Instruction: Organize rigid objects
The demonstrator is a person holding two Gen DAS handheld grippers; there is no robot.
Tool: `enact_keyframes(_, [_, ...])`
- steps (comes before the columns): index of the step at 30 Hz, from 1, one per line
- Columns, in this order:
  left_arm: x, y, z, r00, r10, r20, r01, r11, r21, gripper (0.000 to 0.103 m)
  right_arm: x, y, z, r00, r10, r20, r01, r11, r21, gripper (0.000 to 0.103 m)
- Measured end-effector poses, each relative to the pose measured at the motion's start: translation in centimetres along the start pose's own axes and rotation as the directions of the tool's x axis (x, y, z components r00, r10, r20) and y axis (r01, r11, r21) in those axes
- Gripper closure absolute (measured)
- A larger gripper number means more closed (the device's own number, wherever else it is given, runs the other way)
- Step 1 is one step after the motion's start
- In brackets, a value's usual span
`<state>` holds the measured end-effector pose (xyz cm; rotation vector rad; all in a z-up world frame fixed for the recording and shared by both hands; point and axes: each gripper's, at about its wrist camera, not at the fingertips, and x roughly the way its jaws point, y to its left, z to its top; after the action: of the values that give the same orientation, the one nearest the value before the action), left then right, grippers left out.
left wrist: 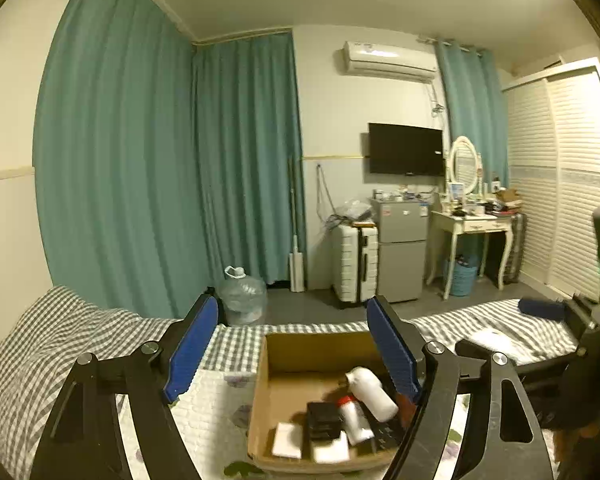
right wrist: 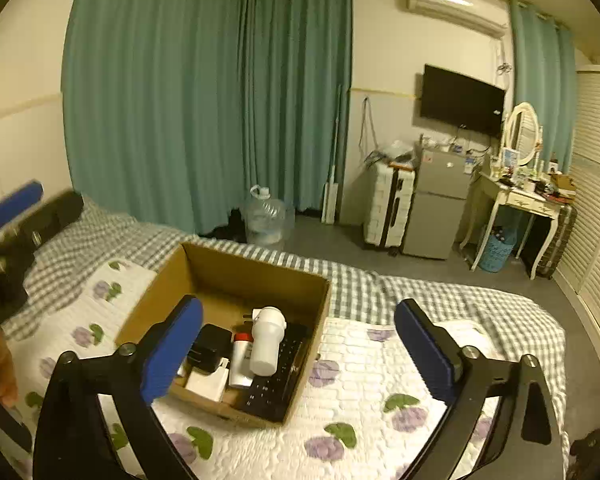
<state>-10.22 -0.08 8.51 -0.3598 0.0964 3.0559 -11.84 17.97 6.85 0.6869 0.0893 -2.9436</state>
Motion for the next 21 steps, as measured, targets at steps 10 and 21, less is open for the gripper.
enact_keyframes(10, [-4.0, 0.2, -1.4, 1.000, 0.013, -0.016, -0.013, 1.000, -0.002, 0.023, -6.3, 0.6, -1.6, 0.992, -0.061, 0.115, 0.056, 0.998, 0.041, 0.000])
enact_keyframes(21, [-0.5, 0.3, -8.4, 0.987, 0.079, -0.138, -0.078, 0.997, 0.010, 0.023, -0.5, 1.7, -7.9, 0.994, -0.083, 0.065, 0.081, 0.996, 0.038, 0.000])
